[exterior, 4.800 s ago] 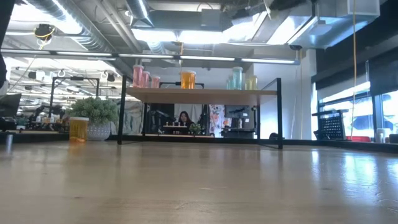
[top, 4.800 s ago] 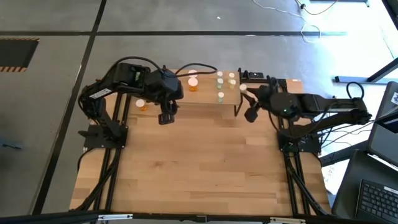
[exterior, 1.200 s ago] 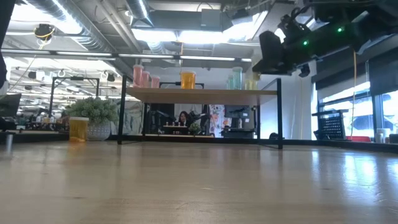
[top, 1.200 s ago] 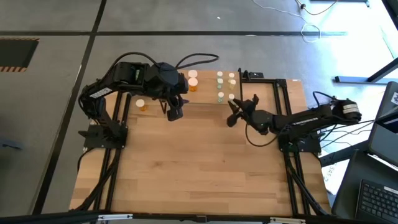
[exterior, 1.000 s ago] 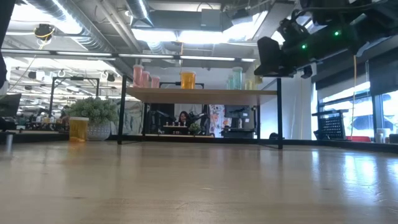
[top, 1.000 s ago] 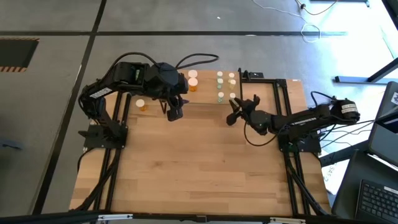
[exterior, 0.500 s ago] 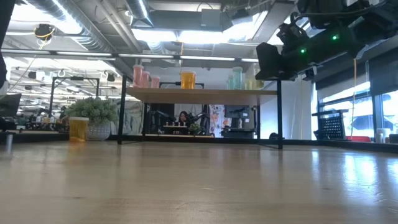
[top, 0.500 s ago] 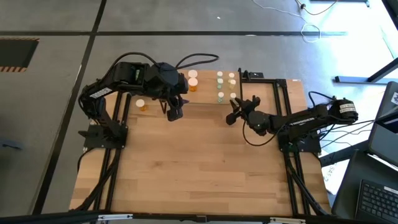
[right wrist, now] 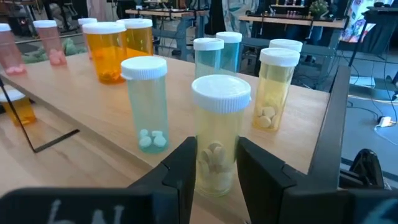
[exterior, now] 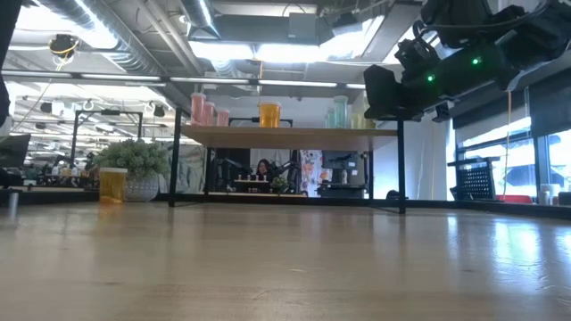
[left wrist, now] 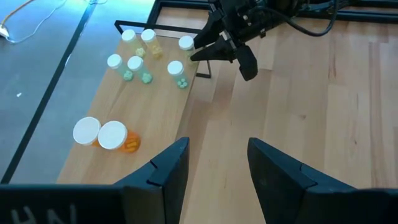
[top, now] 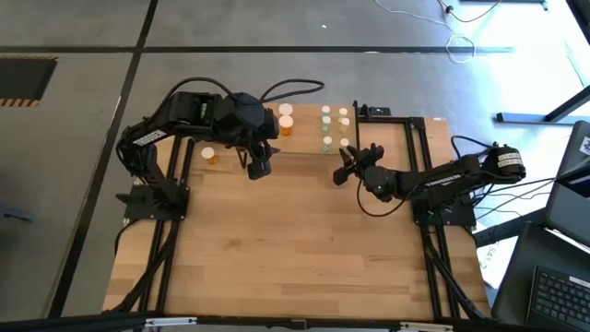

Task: Pick and place medicine bottles onto shelf by color
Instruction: Put the yellow medicine bottle on the shelf, aligned with the other yellow medicine bottle

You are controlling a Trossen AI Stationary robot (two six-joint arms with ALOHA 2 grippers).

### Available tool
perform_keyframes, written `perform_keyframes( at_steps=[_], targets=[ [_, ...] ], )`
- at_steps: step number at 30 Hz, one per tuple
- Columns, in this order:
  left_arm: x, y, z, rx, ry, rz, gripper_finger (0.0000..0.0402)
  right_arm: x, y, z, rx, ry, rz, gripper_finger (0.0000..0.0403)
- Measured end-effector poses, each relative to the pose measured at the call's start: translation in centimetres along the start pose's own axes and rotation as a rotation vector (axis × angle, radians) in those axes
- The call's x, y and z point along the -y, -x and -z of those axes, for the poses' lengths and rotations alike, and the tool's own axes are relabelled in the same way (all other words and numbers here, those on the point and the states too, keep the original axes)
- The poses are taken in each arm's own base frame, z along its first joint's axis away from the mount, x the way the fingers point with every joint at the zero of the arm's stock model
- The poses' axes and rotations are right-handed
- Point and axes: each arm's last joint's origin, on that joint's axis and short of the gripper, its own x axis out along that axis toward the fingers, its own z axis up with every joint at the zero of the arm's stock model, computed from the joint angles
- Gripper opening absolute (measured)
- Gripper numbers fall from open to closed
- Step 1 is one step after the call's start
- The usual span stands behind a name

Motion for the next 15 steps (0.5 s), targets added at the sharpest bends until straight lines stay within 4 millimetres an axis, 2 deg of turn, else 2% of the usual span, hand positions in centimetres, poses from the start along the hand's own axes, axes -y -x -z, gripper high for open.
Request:
perform_keyframes(
  at_steps=[15],
  targets=[
    [0.02, 0.0, 0.0, 0.0, 0.0, 0.001, 0.0157, 0.0, -0.01, -0.01, 0.007, -0.005, 0.002, 0.011]
  ],
)
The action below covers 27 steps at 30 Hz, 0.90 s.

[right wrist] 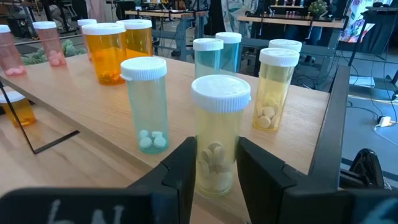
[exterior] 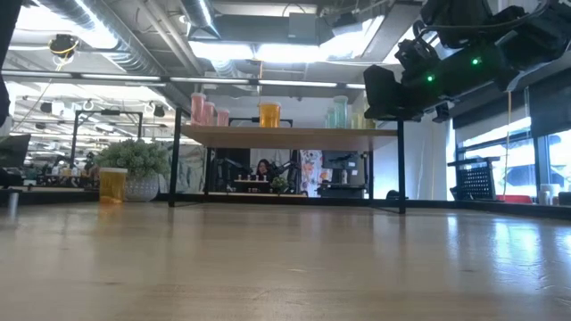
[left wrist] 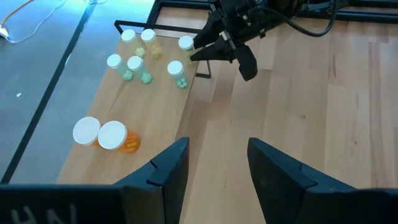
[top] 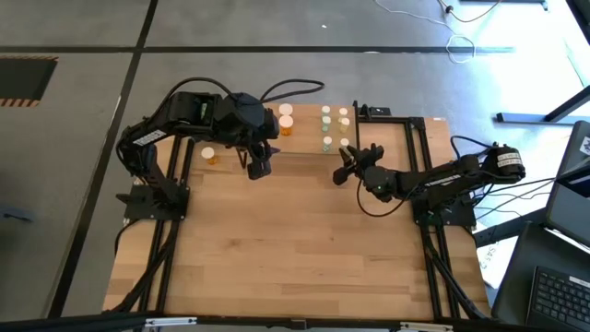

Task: Pick and place medicine bottles onto shelf by color
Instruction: Put the yellow medicine bottle on the shelf, aligned with the other yellow medicine bottle

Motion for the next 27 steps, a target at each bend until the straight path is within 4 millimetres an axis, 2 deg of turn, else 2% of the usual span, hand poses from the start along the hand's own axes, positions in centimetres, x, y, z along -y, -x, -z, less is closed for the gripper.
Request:
perform_keyframes(
  at_steps=[9, 14, 27],
  targets=[
    [0.0, 0.0, 0.0, 0.0, 0.0, 0.0, 0.0157, 0.05, 0.0, 0.32, -0.013, 0.091, -0.006, 0.0139],
    [0.0, 0.0, 0.0, 0.0, 0.0, 0.0, 0.0157, 0.02, 0.02, 0.15, -0.004, 0.076, -0.008, 0.0158],
    [0.04, 0.0, 0.0, -0.001, 0.0, 0.012, 0.0157, -0.27, 0.27, -0.23, 0.025, 0.017, -0.016, 0.0162]
  ],
)
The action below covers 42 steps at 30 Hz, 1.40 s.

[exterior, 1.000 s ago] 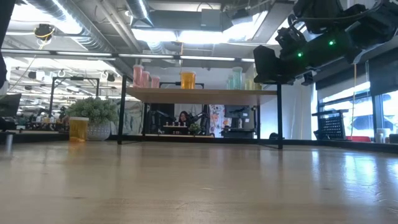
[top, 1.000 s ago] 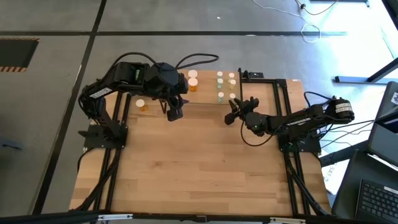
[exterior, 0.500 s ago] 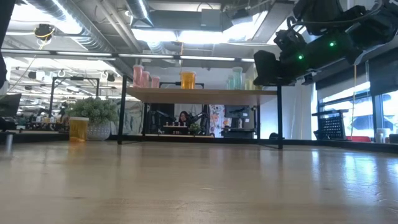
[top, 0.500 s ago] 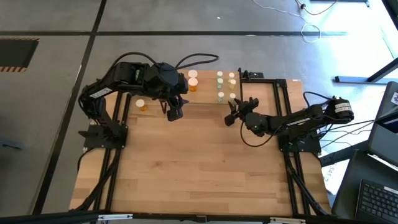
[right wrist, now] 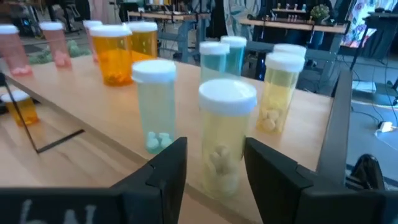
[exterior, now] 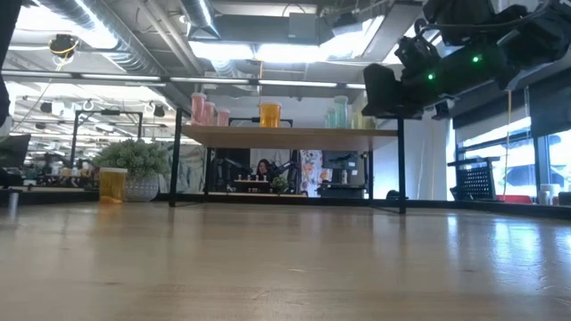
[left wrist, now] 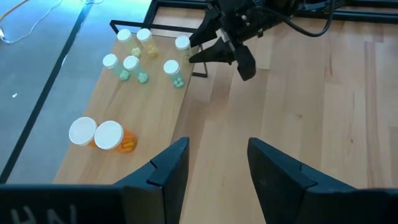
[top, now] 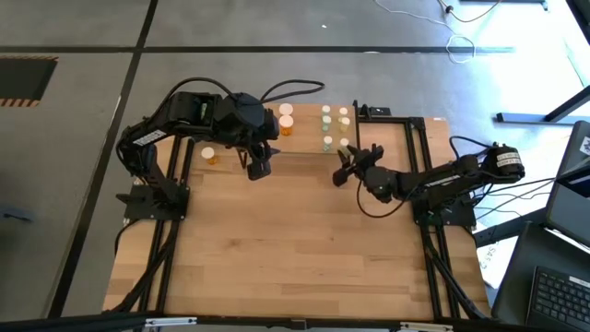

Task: Pick and place medicine bottles onto shelf by color
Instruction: Put the yellow medicine bottle on the shelf, aligned with the other yellow medicine bottle

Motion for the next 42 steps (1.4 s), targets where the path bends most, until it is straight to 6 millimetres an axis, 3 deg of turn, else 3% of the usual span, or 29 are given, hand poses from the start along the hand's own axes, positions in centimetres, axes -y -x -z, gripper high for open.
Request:
perform_keyframes(
  at_steps=[17, 26, 34, 39, 42],
  targets=[
    [0.1, 0.0, 0.0, 0.0, -0.003, 0.003, 0.0157, -0.7, 1.5, 0.0, 0.04, 0.053, 0.078, 0.0162],
    [0.1, 0.0, 0.0, 0.0, -0.003, 0.003, 0.0157, -0.6, 3.0, -1.5, 0.084, 0.108, 0.137, 0.0162],
    [0.1, 0.0, 0.0, -0.002, -0.003, 0.003, 0.0157, -1.4, 5.4, -2.5, 0.107, 0.066, -0.051, 0.0162],
    [0.1, 0.0, 0.2, -0.018, -0.008, 0.002, 0.0157, -2.4, 6.2, -1.7, 0.061, 0.157, -0.311, 0.0162],
    [0.1, 0.0, 0.3, -0.029, -0.01, 0.001, 0.0157, -2.7, 6.0, -1.2, 0.044, 0.184, -0.351, 0.0162]
  ],
)
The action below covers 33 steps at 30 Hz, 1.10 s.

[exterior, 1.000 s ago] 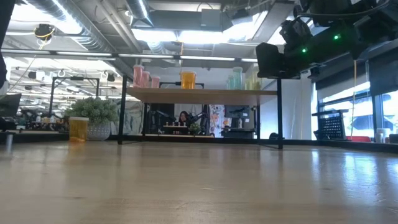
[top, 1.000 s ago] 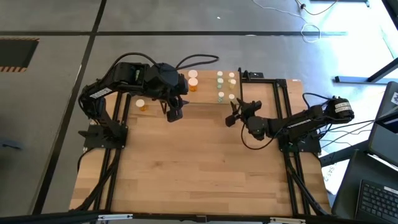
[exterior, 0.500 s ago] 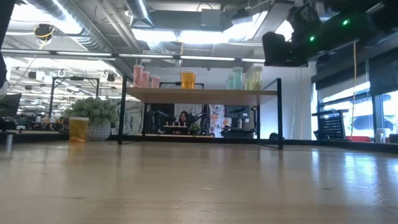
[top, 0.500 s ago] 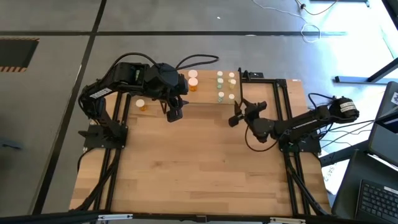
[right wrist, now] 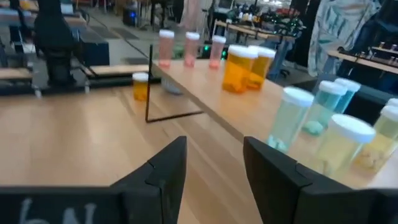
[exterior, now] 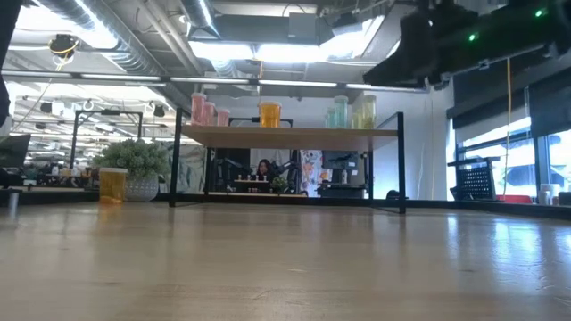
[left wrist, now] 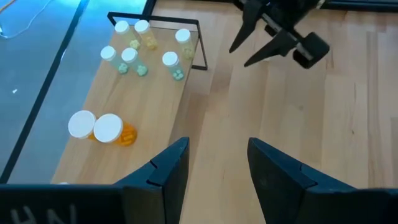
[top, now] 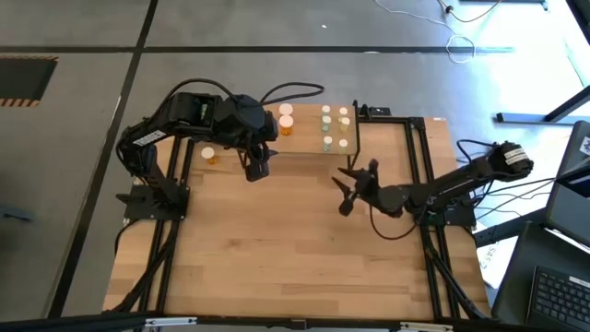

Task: Pick and place medicine bottles onto shelf by color
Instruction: Put the yellow medicine bottle on the shelf, aligned with the other yellow medicine bottle

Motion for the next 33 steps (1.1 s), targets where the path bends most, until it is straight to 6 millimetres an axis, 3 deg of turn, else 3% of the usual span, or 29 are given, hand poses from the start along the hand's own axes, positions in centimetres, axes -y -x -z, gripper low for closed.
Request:
perform_keyframes(
  at_steps=[15, 33],
  targets=[
    [0.0, 0.0, 0.0, 0.001, 0.0, 0.0, 0.0157, 2.3, -3.4, 1.8, -0.096, 0.014, 0.039, 0.0162],
    [0.0, 0.0, 0.0, 0.001, 0.0, 0.0, 0.0157, 4.1, -4.6, 1.8, -0.107, 0.001, 0.127, 0.0162]
  ],
)
